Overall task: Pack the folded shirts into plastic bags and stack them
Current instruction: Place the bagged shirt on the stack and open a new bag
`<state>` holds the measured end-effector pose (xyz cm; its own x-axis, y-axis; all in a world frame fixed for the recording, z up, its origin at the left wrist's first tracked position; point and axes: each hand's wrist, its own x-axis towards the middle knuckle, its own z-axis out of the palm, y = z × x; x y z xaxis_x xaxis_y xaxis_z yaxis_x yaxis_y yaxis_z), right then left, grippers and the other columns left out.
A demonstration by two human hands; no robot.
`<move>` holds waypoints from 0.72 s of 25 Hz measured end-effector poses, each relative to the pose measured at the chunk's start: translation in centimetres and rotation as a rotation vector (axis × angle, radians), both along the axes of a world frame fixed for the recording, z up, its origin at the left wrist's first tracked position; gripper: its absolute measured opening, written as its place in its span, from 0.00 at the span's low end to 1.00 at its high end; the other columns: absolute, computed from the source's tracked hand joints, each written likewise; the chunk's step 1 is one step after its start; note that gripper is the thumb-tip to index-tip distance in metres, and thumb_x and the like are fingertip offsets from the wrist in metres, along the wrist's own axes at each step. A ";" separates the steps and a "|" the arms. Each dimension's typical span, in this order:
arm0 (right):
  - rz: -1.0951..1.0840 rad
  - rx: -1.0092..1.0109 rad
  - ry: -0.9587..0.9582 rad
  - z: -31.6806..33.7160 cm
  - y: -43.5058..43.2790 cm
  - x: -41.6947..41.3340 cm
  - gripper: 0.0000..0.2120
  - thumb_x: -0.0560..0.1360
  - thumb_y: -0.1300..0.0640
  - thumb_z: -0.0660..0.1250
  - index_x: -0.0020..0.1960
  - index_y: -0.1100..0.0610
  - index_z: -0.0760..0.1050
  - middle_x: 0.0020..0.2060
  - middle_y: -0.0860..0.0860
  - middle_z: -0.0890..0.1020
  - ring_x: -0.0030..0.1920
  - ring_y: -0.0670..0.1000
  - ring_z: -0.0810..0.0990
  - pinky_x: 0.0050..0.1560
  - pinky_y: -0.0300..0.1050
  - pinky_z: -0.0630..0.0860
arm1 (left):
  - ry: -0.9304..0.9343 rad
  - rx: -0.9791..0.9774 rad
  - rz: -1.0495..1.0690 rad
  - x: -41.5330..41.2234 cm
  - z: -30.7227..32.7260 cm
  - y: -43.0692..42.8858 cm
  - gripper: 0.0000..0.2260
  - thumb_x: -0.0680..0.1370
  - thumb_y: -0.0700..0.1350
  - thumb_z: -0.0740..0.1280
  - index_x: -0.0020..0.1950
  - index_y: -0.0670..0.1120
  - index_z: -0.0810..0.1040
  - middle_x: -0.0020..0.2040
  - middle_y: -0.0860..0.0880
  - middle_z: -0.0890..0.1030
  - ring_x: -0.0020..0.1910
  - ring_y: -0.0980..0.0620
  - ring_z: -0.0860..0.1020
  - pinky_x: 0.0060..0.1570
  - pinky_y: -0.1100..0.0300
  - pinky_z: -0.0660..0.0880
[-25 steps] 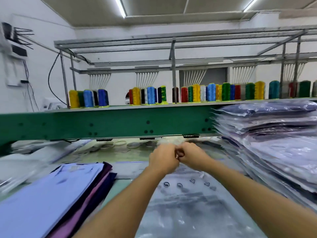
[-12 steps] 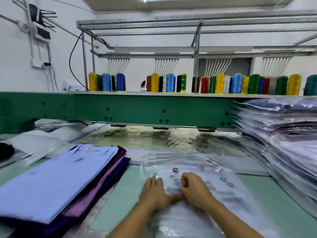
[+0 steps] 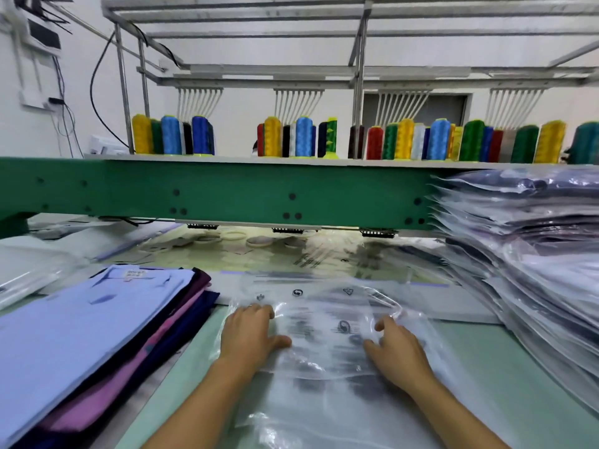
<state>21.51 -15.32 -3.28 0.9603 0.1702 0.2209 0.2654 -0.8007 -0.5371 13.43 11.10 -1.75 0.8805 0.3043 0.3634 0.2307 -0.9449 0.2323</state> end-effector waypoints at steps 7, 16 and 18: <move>-0.055 0.100 0.091 0.5 0.1 -0.3 0.16 0.74 0.57 0.65 0.61 0.50 0.71 0.53 0.54 0.83 0.55 0.55 0.79 0.51 0.46 0.75 | 0.045 -0.102 -0.552 -1.7 -0.6 -6.6 0.24 0.74 0.69 0.66 0.64 0.58 0.74 0.62 0.59 0.78 0.61 0.57 0.75 0.60 0.57 0.73; -0.101 0.324 0.096 1.4 0.0 -1.6 0.13 0.78 0.47 0.63 0.59 0.51 0.69 0.48 0.55 0.83 0.50 0.56 0.80 0.51 0.48 0.75 | -0.156 0.010 -0.483 -1.5 -1.4 -8.0 0.13 0.86 0.52 0.57 0.66 0.53 0.77 0.60 0.50 0.83 0.57 0.46 0.80 0.53 0.56 0.76; -0.084 0.493 0.187 1.8 0.3 -1.8 0.11 0.77 0.51 0.63 0.58 0.51 0.70 0.43 0.53 0.83 0.42 0.54 0.81 0.44 0.47 0.76 | -0.210 -0.059 -0.508 -1.4 -1.5 -8.1 0.16 0.86 0.50 0.58 0.74 0.56 0.73 0.71 0.54 0.77 0.68 0.53 0.76 0.63 0.61 0.73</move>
